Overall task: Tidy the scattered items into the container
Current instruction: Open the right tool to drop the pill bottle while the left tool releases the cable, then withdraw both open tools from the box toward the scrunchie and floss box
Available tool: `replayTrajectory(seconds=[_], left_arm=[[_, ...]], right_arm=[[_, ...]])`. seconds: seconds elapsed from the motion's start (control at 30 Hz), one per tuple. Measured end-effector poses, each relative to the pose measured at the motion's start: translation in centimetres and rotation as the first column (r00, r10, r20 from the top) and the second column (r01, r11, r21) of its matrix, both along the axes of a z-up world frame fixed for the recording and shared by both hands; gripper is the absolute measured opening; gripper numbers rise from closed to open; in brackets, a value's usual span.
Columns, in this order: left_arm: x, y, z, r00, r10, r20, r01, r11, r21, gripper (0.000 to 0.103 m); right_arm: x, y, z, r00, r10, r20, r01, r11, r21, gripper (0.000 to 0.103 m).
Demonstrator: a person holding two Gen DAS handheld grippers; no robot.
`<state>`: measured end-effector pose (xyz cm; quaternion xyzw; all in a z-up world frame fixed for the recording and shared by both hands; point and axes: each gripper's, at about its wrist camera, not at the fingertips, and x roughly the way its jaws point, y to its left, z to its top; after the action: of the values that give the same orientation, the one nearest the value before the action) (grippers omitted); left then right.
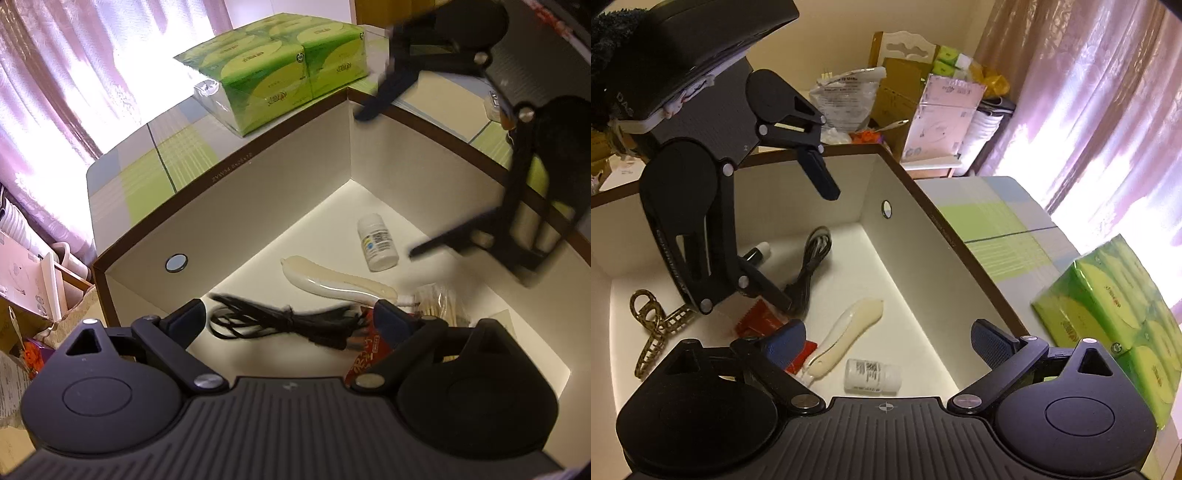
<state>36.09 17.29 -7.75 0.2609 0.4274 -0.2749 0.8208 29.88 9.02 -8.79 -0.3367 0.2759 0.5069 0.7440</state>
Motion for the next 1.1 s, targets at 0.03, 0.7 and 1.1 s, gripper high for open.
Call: replayTrajectory(seconds=[0.03, 0.7, 1.1], left_arm=[[0.0, 0.0, 0.0, 1.000, -0.001, 0.001, 0.001, 1.000, -0.002, 0.096], [-3.4, 1.0, 2.7, 0.995, 0.103, 0.010, -0.102, 0.994, -0.032, 0.098], [-7.4, 0.8, 6.1, 0.977, 0.211, 0.010, -0.209, 0.975, -0.078, 0.100]], right_arm=[[-0.2, 0.0, 0.0, 1.000, 0.010, 0.003, -0.010, 1.000, 0.001, 0.101], [-3.9, -2.9, 1.5, 0.999, 0.038, -0.001, -0.038, 0.999, 0.020, 0.101], [-6.8, -5.3, 4.6, 0.999, 0.019, -0.047, -0.012, 0.990, 0.140, 0.101]])
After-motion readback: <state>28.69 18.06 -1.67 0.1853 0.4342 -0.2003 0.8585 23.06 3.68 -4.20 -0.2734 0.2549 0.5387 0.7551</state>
